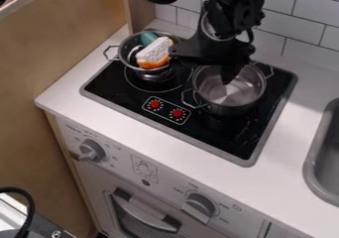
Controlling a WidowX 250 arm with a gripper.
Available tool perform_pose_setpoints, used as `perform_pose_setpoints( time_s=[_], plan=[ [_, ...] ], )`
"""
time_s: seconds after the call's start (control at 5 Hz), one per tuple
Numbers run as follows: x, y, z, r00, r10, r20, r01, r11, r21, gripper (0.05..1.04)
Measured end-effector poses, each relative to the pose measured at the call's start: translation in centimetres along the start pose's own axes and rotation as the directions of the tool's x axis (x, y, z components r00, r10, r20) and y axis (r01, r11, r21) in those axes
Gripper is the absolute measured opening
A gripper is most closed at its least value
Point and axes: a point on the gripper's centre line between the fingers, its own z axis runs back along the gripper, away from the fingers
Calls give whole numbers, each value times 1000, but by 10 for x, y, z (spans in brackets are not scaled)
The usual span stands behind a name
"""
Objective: Move the cauldron to the middle of stove
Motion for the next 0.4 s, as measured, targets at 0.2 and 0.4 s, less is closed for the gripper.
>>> perform_pose_setpoints(
  time_s=[0.2, 0.4],
  plan=[
    [7, 13, 5, 999, -41, 22, 41, 999, 4, 999],
    [13, 23, -1, 997, -63, 39, 63, 998, -7, 999]
  ],
)
